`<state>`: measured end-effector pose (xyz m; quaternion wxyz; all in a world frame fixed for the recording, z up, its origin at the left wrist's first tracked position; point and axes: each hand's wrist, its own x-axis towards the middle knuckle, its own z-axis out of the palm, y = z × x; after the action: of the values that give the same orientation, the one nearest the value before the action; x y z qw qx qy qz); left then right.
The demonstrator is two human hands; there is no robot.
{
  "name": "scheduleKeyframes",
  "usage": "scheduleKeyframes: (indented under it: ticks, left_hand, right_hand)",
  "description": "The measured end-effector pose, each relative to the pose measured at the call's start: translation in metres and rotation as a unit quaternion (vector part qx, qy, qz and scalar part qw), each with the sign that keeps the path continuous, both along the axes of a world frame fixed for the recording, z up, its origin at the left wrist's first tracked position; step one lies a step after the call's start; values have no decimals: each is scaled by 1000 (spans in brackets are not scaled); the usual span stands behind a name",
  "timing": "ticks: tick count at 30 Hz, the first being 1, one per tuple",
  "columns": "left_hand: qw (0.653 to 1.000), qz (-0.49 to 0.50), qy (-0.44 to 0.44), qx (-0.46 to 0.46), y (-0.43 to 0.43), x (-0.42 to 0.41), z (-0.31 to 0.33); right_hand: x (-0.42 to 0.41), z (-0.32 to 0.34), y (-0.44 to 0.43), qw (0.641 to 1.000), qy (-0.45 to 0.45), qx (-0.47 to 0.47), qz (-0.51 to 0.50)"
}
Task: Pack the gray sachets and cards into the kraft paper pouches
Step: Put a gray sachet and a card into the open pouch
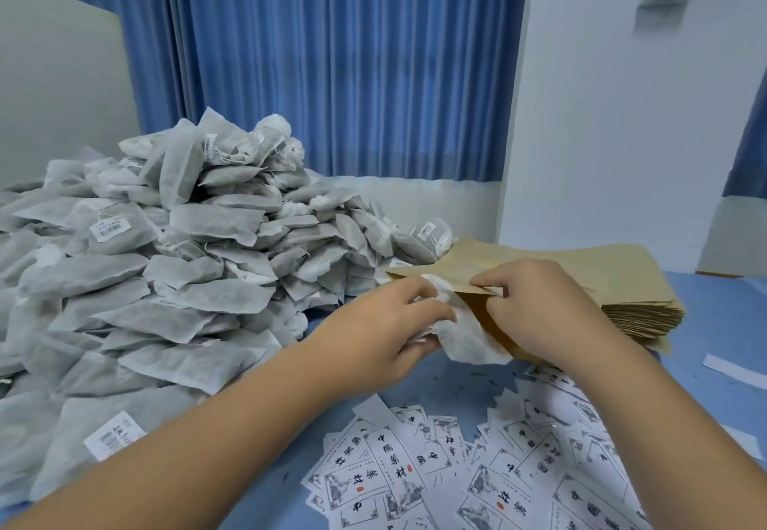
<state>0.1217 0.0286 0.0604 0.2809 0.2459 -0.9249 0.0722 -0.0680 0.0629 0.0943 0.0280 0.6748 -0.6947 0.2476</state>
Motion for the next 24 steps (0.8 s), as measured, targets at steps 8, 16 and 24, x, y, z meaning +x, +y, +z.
scheduleKeyframes:
  ticks: [8, 16, 24]
  left_hand:
    - [994, 75, -55, 63, -5, -42, 8]
    - [964, 240, -6, 115, -4, -93, 6]
    - [930, 123, -2, 347, -6, -85, 20]
  right_hand:
    - [0, 4, 1, 999, -34, -3, 8]
    - [-3, 3, -1, 996, -68, -47, 34]
    - [-12, 2, -5, 995, -92, -31, 14]
